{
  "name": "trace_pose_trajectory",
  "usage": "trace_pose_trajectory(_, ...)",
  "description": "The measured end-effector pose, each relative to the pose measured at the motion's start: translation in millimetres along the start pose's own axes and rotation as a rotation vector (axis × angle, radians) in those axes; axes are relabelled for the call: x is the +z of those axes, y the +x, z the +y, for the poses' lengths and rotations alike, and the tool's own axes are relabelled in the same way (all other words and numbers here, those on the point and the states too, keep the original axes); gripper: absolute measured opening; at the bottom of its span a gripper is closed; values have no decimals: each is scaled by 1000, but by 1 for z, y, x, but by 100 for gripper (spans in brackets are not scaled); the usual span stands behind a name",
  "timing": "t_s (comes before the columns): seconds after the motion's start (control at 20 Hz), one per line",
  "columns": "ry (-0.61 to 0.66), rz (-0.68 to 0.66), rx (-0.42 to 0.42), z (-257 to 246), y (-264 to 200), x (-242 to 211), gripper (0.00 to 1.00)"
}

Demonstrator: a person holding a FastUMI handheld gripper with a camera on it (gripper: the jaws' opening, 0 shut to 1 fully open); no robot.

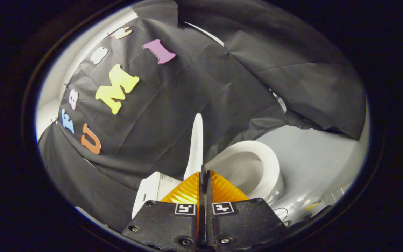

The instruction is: Open the toilet lid.

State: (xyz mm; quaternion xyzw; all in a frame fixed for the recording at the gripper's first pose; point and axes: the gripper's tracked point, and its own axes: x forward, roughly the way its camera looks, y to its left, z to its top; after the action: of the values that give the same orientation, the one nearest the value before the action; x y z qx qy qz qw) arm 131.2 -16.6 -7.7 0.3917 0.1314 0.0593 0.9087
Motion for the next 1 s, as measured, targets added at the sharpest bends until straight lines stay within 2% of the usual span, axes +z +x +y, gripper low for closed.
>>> trace_pose_trajectory(0.35, -114, -28, -28, 33, -6, -2, 5)
trace_pose_trajectory(1.0, -189, -46, -36, 77, -11, -5, 8)
